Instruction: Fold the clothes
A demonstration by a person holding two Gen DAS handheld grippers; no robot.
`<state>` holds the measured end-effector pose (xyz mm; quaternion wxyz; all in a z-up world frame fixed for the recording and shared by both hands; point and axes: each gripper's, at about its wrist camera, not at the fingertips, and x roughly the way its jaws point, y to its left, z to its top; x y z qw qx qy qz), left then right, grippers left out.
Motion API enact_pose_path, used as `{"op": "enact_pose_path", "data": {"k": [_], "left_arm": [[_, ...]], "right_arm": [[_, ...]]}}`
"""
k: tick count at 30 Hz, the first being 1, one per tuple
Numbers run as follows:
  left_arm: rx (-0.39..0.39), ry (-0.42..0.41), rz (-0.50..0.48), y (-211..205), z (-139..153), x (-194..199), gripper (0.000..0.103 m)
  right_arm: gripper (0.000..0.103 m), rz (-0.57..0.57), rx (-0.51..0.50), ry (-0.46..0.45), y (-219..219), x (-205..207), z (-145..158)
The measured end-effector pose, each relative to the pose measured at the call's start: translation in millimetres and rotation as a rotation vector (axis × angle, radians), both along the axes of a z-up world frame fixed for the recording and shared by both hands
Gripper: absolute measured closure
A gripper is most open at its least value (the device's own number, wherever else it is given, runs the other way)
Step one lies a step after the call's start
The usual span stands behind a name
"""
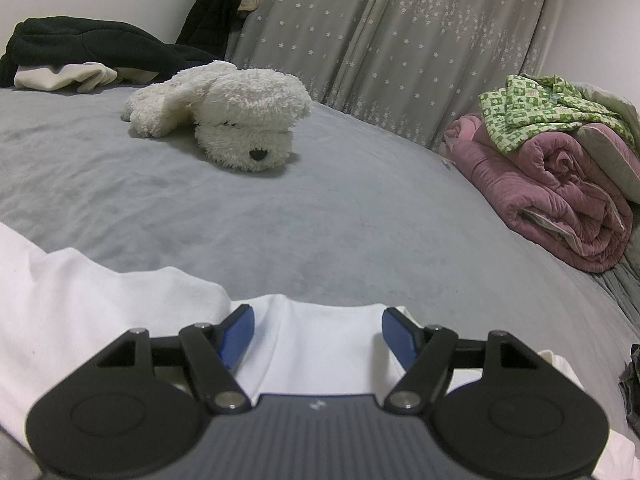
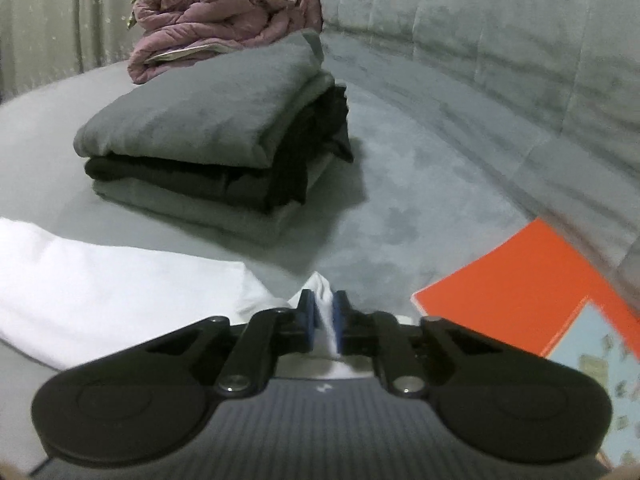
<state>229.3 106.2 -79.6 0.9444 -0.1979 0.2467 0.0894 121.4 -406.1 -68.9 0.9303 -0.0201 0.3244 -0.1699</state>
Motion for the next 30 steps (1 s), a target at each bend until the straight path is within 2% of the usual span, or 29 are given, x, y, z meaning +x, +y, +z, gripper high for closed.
{"op": "enact_pose_path", "data": {"k": [3,6,9,11,16,17,18,20,21,25,30], "left_arm": [[0.0,0.0,0.0,0,0,0,0.031],[0.001,0.0,0.0,0,0,0,0.031],[0.001,0.0,0.0,0,0,0,0.031],[0.002,0.001,0.0,0,0,0,0.031],[0.002,0.001,-0.001,0,0,0,0.031],[0.002,0.001,-0.001,0,0,0,0.031],[0.002,0.001,-0.001,0,0,0,0.031],[0.001,0.001,-0.001,0,0,0,0.031],[0.001,0.001,-0.001,0,0,0,0.031],[0.001,0.001,-0.001,0,0,0,0.031],[-0.001,0.001,-0.002,0,0,0,0.03]], "right_arm": [[0.094,-0.097,-0.133,-0.075,0,-1,6],[0.094,-0.195,-0.17,-0.123,-11,0,10],[0.095,-0.224,-0.208,-0.096,-14,11,-3],[0.095,-0.223,-0.239,-0.037,-11,21,-16],[0.094,-0.241,-0.291,0.015,-6,24,-21],[0.093,-0.248,-0.301,0.011,-4,23,-19],[0.083,-0.248,-0.304,-0.001,-1,21,-15],[0.069,-0.236,-0.299,-0.032,7,18,-6],[0.066,-0.23,-0.296,-0.047,10,17,-1],[0.066,-0.13,-0.255,-0.111,37,14,24],[0.065,0.097,-0.133,-0.15,86,25,48]]}}
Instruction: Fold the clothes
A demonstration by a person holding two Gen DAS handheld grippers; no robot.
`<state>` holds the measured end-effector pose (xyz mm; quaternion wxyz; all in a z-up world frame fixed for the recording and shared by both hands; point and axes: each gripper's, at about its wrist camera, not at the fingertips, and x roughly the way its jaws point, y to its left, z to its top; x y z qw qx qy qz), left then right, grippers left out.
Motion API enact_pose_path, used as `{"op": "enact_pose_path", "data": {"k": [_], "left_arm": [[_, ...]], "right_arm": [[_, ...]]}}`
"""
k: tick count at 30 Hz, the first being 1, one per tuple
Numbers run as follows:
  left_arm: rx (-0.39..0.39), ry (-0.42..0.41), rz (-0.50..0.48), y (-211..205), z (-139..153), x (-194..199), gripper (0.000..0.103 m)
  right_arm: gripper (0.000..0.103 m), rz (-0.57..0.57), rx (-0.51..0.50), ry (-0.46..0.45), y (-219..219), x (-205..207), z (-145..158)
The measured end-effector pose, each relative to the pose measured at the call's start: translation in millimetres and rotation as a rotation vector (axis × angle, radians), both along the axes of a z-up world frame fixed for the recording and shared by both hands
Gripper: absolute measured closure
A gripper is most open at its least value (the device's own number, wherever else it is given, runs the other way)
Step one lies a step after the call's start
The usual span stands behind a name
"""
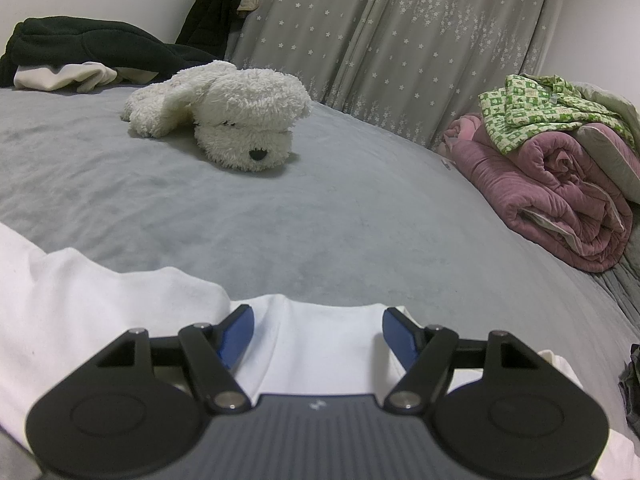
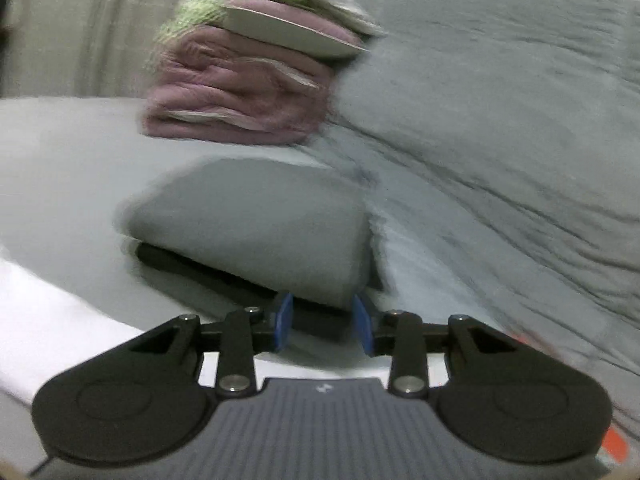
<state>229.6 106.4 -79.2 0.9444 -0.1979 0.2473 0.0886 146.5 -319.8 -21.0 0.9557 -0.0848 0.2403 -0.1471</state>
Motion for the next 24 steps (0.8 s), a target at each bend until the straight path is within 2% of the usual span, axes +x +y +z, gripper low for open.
{"op": "enact_pose_path", "data": {"k": [6,9,14,19,20,21,22,23,24], "left_arm": [[-0.001,0.0,-0.001,0,0,0,0.03],[-0.001,0.0,-0.001,0,0,0,0.03],[-0.001,0.0,-0.001,0,0,1,0.03],[0.0,0.001,0.0,0,0,0,0.03],[0.0,0.001,-0.001,0,0,0,0.03],[0.001,0.001,-0.001,-1,0,0,0.03],[0.001,0.001,-0.001,-1,0,0,0.03],[0.0,0.001,-0.001,0,0,0,0.03],[0.0,0.0,-0.001,0,0,0,0.03]], "right_arm": [[0.064,0.254,0.159,0.053,51,31,2],[0.064,0.341,0.192,0.09,77,48,-5],[0.059,0.446,0.194,0.177,110,83,-25],[0.057,0.469,0.256,0.24,121,111,-45],[0.061,0.476,0.246,0.237,124,111,-45],[0.08,0.494,0.233,0.24,128,109,-44],[0.092,0.512,0.211,0.245,133,106,-43],[0.098,0.525,0.181,0.249,138,102,-41],[0.1,0.528,0.136,0.24,143,98,-41]]}}
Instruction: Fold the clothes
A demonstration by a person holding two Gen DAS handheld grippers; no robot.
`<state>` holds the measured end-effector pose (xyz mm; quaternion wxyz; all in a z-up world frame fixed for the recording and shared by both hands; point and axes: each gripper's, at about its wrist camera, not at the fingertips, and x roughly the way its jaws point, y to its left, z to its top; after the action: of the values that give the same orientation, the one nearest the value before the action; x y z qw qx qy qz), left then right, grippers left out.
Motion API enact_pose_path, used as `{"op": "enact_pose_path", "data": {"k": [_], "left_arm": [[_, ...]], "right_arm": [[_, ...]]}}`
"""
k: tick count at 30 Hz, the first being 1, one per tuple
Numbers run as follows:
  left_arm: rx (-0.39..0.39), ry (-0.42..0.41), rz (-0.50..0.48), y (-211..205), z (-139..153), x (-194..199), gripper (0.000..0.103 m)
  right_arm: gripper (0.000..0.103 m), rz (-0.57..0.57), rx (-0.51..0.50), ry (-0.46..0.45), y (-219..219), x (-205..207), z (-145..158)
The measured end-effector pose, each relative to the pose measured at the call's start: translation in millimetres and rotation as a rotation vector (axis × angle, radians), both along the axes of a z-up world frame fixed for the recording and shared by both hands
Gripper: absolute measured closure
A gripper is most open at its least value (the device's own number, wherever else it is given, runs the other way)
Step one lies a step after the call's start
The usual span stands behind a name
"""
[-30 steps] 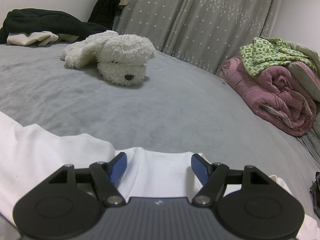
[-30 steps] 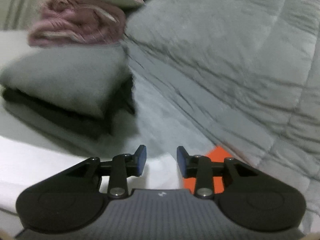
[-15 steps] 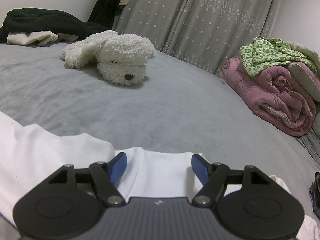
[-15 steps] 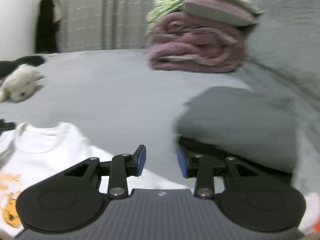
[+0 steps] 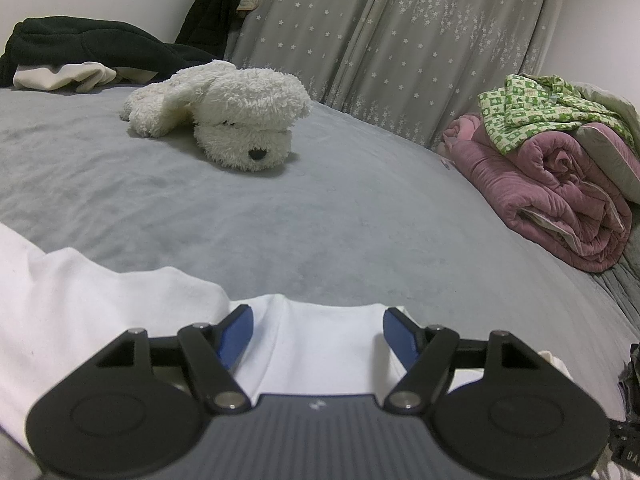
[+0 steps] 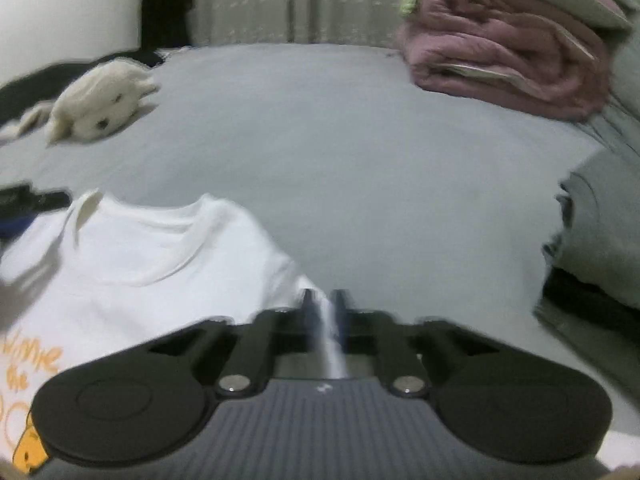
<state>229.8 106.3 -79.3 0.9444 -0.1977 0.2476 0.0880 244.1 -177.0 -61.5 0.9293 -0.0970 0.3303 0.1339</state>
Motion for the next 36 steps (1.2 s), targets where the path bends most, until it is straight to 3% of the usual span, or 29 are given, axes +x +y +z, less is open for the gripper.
{"op": "enact_pose_path", "data": {"k": [3,8,11,15,21,31,36], "left_arm": [[0.0,0.0,0.0,0,0,0,0.03],[0.0,0.001,-0.001,0,0,0,0.03],[-0.001,0.0,-0.001,0,0,0,0.03],[0.0,0.0,-0.001,0,0,0,0.03],[0.001,0.001,-0.001,0,0,0,0.03],[0.002,0.001,-0.002,0,0,0,0.029],[0.001,0.002,-0.003,0,0,1,0.029]], "right_arm": [[0.1,-0.098,-0.129,-0.153,5,-11,0],[0.097,-0.119,-0.182,-0.128,7,-4,-14],[0.086,-0.14,-0.122,-0.126,2,-8,-4],[0.086,-0.097,-0.052,-0.132,13,-17,10],[0.086,0.001,-0.014,-0.034,40,0,2],[0.086,-0.009,-0.023,-0.026,62,51,-6],[0.085,-0.044,0.097,-0.004,36,48,9]]}}
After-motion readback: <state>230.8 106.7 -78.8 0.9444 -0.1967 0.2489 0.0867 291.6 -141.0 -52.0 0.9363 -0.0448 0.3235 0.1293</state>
